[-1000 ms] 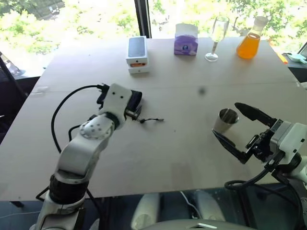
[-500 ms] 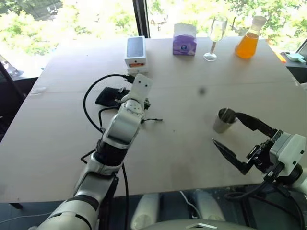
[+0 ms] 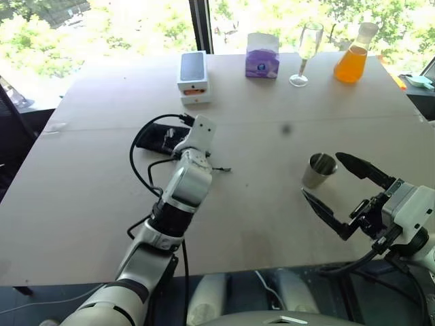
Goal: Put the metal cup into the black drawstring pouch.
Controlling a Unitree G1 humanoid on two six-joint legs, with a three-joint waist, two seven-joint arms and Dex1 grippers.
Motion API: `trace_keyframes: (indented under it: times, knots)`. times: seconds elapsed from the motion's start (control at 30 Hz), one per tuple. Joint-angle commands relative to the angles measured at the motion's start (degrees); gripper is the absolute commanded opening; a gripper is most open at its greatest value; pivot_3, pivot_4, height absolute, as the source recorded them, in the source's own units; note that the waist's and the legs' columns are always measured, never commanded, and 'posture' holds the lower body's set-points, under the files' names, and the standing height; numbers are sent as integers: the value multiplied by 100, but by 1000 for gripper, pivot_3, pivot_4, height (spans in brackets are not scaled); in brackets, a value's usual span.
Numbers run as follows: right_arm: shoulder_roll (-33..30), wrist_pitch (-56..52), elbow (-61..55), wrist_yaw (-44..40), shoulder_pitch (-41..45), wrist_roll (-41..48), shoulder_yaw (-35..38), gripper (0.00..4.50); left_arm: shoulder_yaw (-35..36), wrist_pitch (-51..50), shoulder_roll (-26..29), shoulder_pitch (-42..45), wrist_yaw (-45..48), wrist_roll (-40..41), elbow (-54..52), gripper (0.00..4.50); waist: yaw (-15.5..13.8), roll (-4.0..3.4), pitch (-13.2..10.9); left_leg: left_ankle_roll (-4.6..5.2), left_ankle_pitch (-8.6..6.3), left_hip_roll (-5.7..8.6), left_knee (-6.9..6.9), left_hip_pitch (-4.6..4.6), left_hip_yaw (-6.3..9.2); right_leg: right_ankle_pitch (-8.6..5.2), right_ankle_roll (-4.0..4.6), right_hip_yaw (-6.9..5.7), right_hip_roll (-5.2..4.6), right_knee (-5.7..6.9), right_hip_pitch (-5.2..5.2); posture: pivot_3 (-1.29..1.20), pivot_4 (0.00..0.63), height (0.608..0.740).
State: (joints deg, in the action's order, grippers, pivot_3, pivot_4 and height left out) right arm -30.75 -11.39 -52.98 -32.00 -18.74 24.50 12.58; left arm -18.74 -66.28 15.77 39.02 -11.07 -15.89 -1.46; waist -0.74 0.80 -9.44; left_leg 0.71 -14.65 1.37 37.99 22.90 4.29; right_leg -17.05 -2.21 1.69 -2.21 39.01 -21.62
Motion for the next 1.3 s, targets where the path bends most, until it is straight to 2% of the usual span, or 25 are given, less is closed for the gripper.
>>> trace_keyframes:
  times: [0.03, 0.27, 0.43, 0.53, 0.6, 0.63, 0.67, 0.77, 0.8, 0.87, 1.0, 1.1, 1.17, 1.23, 1.3]
  knots:
    - [2, 6, -175, 84, -3, -7, 22, 4500, -36, 274, 49, -106, -95, -353, -64, 4440, 0, 0, 0, 0, 0, 0, 0, 0, 0, 0, 0, 1, 0, 0, 0, 0, 150, 740]
    - [-6, -68, -236, 186, 1, -27, -39, 4500, -69, 465, 81, -215, -71, -765, 45, 4440, -3, 0, 0, 0, 0, 1, 1, 1, 0, 0, 0, 0, 0, 1, 0, 0, 150, 740]
    - [-31, -214, -304, 259, 84, -8, -81, 4500, 138, 659, -139, -147, -16, -740, 588, 4440, -3, 0, 1, 1, 0, 1, 4, 1, 0, 0, 0, -8, 1, 4, 0, 0, 150, 740]
    - [-46, -258, -327, 265, 85, 12, -63, 4500, 361, 825, -232, -91, 70, -603, 983, 3756, -4, 0, 4, 1, 0, 1, 6, 2, 1, 0, 0, -8, 0, 4, 1, 0, 150, 740]
    - [-56, -290, -340, 278, 95, 20, -62, 4500, 565, 1059, -215, 19, 181, -469, 1356, 2894, 3, 0, 4, 2, -1, 1, 8, 1, 1, 0, 0, -10, 0, 8, 1, 0, 150, 740]
    - [-60, -312, -350, 285, 106, 21, -64, 4500, 632, 1202, -169, 80, 237, -428, 1550, 2263, 7, 0, 4, 10, -5, 1, 9, -2, 0, 0, 0, -11, 0, 13, 1, 0, 150, 740]
    - [-64, -341, -360, 294, 122, 30, -62, 4500, 730, 1306, -127, 156, 292, -371, 1713, 2034, 13, 0, 4, 12, -7, 1, 10, -4, -1, 0, 0, -11, 0, 18, 1, 0, 150, 740]
    - [-90, -438, -393, 326, 162, 50, -40, 4500, 901, 1495, -5, 314, 453, -283, 2068, 427, 32, 0, 4, 16, -9, 1, 15, -13, -4, 0, 0, -12, 2, 40, -2, 0, 150, 740]
    - [-96, -484, -403, 351, 181, 58, -26, 4500, 949, 1572, 27, 342, 516, -244, 2150, 89, 24, -2, 5, 16, -9, 1, 15, -14, -4, 0, 0, -13, 2, 43, -2, 0, 150, 740]
    - [-126, -616, -448, 418, 236, 69, -14, 4500, 1108, 1674, 90, 434, 664, -102, 2325, 32, 24, -2, 5, 17, -10, 1, 20, -15, -3, 0, 0, -16, 3, 51, -1, 0, 150, 740]
    - [-342, -1142, -635, 612, 313, 22, 92, 4500, 1521, 1559, 347, 673, 1760, 609, 2522, 32, 35, -2, 5, 20, -11, 4, 34, -19, -3, 0, 0, -16, 4, 76, -2, 0, 150, 740]
    - [-868, -1600, -700, 804, 380, -49, 288, 4500, 2030, 568, 652, 965, 3031, 1581, 2407, 32, 52, -3, 5, 16, -9, 4, 36, -22, -2, 0, 1, -19, 12, 83, -2, 0, 150, 740]
    - [-1520, -2135, -702, 1083, 571, -140, 341, 4500, 2253, -252, 846, 1137, 3659, 2161, 2272, 32, 80, -3, 5, 15, -8, 6, 36, -22, -1, -1, 1, -22, 19, 79, 0, 0, 150, 740]
    - [-1804, -2882, -702, 1267, 937, 530, 434, 4500, 2459, -1184, 1008, 1314, 4208, 2773, 2213, 32, 81, 1, 3, 10, -5, 10, 40, -18, 0, -1, 0, -24, 15, 78, -1, 0, 150, 740]
    - [-1700, -3540, -702, 1511, 1334, 1294, 473, 4500, 2558, -1771, 1066, 1383, 4388, 3094, 2121, 32, 85, 2, 3, 0, 2, 10, 40, -11, 8, -1, 0, -32, 15, 76, -1, 0, 150, 740]
